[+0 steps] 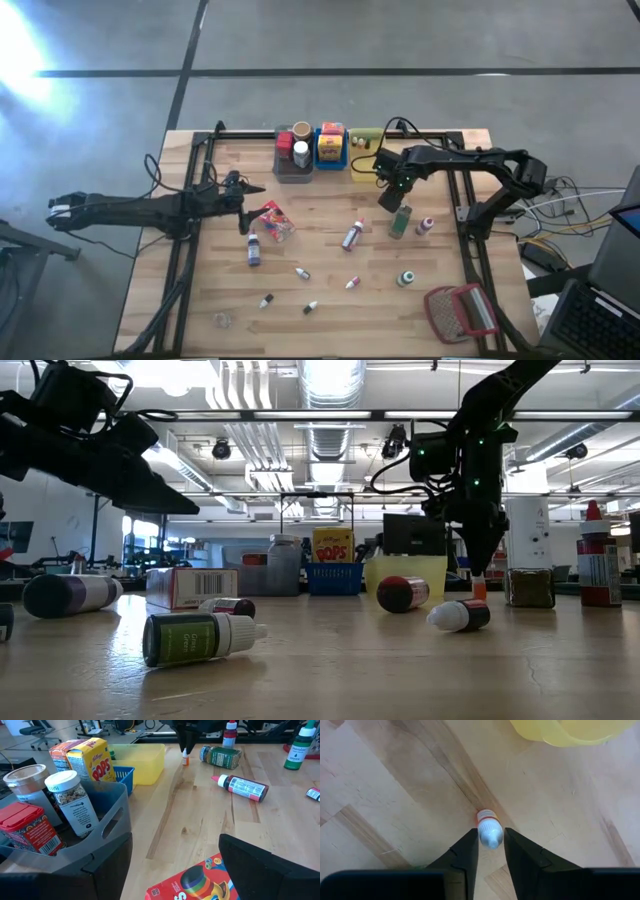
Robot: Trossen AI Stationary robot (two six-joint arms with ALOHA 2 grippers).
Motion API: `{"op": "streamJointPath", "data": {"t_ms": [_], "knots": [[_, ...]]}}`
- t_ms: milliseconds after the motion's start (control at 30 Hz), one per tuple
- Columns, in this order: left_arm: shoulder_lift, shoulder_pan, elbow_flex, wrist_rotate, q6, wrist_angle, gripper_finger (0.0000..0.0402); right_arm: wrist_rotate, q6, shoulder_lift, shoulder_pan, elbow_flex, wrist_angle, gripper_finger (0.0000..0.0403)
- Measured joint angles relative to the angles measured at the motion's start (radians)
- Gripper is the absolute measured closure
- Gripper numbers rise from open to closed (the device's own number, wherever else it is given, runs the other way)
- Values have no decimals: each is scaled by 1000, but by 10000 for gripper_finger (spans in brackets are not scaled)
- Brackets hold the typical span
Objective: Pick & Place Kitchen Items
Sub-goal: Put the orange food coloring bottle into the yellow bin
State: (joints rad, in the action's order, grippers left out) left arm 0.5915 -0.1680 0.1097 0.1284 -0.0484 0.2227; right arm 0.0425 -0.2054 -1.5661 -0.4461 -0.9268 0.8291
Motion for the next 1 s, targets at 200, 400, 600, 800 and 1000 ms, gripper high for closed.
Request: {"op": "streamJointPath", "data": {"t_ms": [200,400,600,800,1000], "knots": [[0,0,0,0,0,0,101,0,0,0,0,0,0,333],[0,0,0,0,0,0,99,0,0,1,0,0,0,335],[0,0,0,0,0,0,99,0,2,1,0,0,0,322],[0,0,0,0,0,0,101,-21,8,1,-1,0,1,341],[0,0,0,0,0,0,99,-22,8,2,-1,0,2,343]]}}
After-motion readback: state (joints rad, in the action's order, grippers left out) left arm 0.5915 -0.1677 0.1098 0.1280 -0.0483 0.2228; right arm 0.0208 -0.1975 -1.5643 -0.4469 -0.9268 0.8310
